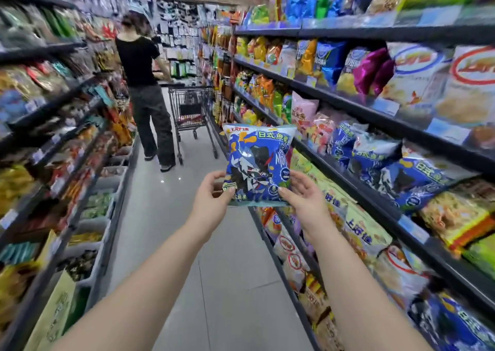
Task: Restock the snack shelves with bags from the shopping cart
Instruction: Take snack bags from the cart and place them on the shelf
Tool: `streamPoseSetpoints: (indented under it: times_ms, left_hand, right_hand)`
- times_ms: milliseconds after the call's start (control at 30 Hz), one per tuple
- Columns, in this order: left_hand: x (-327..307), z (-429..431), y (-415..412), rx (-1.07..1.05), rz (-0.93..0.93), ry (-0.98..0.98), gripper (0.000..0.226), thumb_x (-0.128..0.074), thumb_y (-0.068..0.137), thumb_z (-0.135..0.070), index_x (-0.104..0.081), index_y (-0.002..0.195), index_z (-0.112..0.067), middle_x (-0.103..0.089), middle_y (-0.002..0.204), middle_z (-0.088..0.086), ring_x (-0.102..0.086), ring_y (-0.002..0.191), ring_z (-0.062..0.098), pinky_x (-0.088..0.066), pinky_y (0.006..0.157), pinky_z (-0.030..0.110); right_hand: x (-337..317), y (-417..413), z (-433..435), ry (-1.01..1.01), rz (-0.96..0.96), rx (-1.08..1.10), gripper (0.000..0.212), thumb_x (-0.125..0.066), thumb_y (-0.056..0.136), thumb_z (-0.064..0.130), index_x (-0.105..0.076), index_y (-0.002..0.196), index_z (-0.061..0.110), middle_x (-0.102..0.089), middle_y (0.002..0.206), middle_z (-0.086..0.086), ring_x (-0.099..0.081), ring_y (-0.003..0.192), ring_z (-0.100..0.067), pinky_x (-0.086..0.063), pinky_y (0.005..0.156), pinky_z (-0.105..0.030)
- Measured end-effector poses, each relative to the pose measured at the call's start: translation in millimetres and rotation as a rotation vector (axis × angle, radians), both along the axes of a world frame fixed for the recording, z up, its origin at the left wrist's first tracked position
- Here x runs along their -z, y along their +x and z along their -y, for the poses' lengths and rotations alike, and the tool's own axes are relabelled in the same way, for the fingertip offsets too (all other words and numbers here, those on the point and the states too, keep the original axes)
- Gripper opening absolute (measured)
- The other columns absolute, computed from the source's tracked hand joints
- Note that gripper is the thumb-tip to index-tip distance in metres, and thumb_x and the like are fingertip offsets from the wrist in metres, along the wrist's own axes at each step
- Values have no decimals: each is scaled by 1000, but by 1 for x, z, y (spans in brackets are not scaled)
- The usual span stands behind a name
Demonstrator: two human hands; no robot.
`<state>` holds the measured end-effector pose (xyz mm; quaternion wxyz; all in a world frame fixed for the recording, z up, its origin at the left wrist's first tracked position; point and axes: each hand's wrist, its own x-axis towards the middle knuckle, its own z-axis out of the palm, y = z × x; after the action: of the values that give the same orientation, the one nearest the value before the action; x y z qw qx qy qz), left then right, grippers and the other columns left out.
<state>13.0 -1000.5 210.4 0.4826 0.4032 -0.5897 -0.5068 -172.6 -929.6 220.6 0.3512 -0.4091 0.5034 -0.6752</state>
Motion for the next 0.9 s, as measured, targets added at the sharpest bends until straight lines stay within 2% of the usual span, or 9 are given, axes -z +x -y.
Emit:
streamPoseSetpoints:
  times_ms: [233,333,400,467,567,667,733,833,900]
  left_hand:
    - [-72,162,-33,32,25,-165,28,-64,94,-17,-54,116,-32,-62,108,2,-58,90,15,-44,65,21]
    - [-110,224,-45,79,34,-219,32,-64,94,-21,-53,122,-31,-58,105,-2,-58,92,13,-46,72,26]
    - [-133,269,-53,132,14,-217,31,-66,93,-23,-54,119,-35,-61,108,1,-62,95,16,-51,73,30]
    - [-156,310,-63,182,-7,-236,29,-67,92,-24,-55,116,-37,-62,111,5,-64,97,20,-51,71,32]
    - [-189,363,-84,233,-24,-288,28,-68,92,-25,-56,115,-36,-57,103,1,-60,91,20,-51,78,35]
    - [-219,399,-116,294,-56,-324,28,-66,94,-22,-56,119,-30,-53,95,-2,-54,77,11,-46,64,21]
    - [-236,417,-141,320,-62,-365,27,-64,94,-20,-55,119,-27,-52,91,-1,-52,73,9,-42,63,22]
    - [-259,437,-179,376,-40,-429,24,-64,95,-20,-52,114,-30,-54,93,-2,-52,80,4,-41,65,16]
    - [-272,450,-207,417,-47,-453,26,-65,94,-22,-53,114,-33,-56,102,5,-55,87,13,-41,65,16]
  right_hand:
    - [-73,-27,142,-149,-123,113,38,-68,82,-8,-60,112,13,-66,105,5,-66,92,2,-50,77,-11]
    - [-105,-35,198,-183,-152,220,39,-73,82,2,-63,115,19,-65,114,0,-64,106,-10,-53,85,-21]
    - [-127,-39,230,-199,-174,273,36,-73,83,6,-63,111,26,-62,108,5,-64,94,2,-54,81,-23]
    - [-148,-45,260,-232,-208,320,35,-74,83,9,-62,104,34,-59,103,9,-61,91,0,-52,82,-26]
    - [-175,-61,302,-272,-231,384,37,-74,82,7,-60,108,29,-59,103,8,-58,93,-2,-47,77,-13]
    - [-199,-82,335,-306,-237,461,37,-75,81,6,-62,108,28,-59,105,4,-58,98,-9,-47,81,-17]
    - [-213,-98,348,-307,-263,520,37,-75,81,6,-61,107,28,-60,105,2,-59,97,-10,-49,81,-17]
    - [-235,-127,360,-295,-318,613,37,-76,81,9,-60,110,26,-60,109,-4,-60,101,-15,-50,85,-24]
    - [-251,-145,361,-298,-359,651,36,-75,82,9,-59,111,25,-60,108,-3,-61,99,-16,-51,77,-18]
